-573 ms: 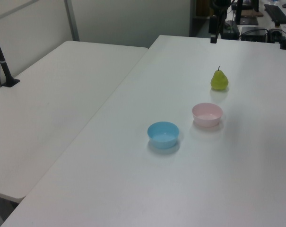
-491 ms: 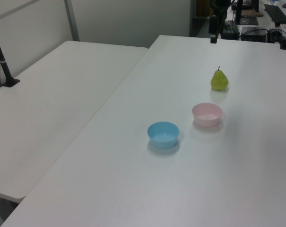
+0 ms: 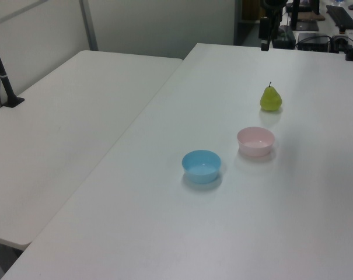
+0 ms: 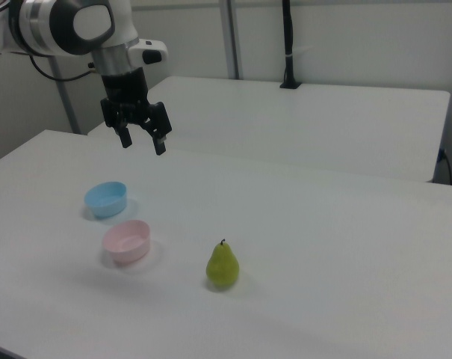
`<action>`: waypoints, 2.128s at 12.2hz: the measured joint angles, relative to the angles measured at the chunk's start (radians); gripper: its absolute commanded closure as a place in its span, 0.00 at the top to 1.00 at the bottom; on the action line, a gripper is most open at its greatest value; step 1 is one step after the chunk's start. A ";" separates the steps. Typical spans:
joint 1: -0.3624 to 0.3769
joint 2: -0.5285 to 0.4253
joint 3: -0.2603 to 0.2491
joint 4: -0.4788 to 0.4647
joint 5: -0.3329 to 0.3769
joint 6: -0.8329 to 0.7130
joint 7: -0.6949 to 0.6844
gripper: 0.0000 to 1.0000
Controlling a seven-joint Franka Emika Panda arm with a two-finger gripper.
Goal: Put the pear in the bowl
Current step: 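Move the open gripper over the green pear and lower it, then close the gripper around the green pear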
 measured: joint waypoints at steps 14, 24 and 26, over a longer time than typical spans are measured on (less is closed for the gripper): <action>-0.194 0.112 -0.015 -0.242 0.000 0.261 -0.390 1.00; -0.199 0.269 -0.017 -0.243 0.000 0.374 -0.469 0.48; -0.214 0.268 -0.018 -0.241 0.000 0.375 -0.495 0.40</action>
